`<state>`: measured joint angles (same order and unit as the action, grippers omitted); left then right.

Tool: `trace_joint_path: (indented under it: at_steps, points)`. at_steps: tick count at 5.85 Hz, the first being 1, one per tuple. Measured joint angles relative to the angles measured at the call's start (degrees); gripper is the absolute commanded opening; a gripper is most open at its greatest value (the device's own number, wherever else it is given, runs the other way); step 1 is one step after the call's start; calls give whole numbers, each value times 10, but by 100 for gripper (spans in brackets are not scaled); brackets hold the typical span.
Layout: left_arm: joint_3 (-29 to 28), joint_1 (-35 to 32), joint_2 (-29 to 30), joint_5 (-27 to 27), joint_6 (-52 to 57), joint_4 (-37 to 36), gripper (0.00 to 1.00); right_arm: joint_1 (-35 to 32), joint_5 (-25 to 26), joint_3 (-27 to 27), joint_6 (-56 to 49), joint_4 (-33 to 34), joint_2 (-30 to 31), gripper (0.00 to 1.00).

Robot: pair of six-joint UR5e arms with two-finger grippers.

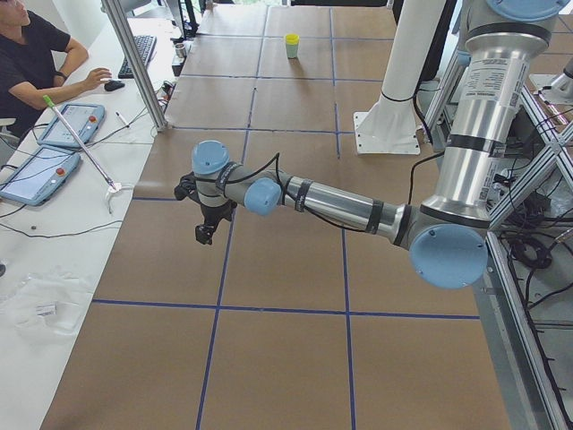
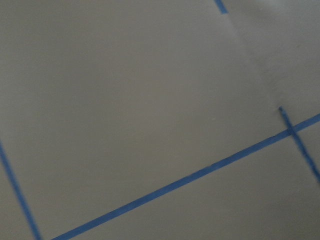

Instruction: Transfer and stack yellow cup on green cup

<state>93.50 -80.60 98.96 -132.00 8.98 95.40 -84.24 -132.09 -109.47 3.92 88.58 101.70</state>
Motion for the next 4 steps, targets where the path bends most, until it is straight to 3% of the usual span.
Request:
trace_joint_path:
  at_steps: [2, 4]
  points:
    - [0, -84, -21, -1, 148, -113, 100, -4, -3, 6, -15, 15, 2, 100]
    - [6, -114, -77, -1, 145, -157, 100, -9, -20, 17, -17, 16, 3, 100]
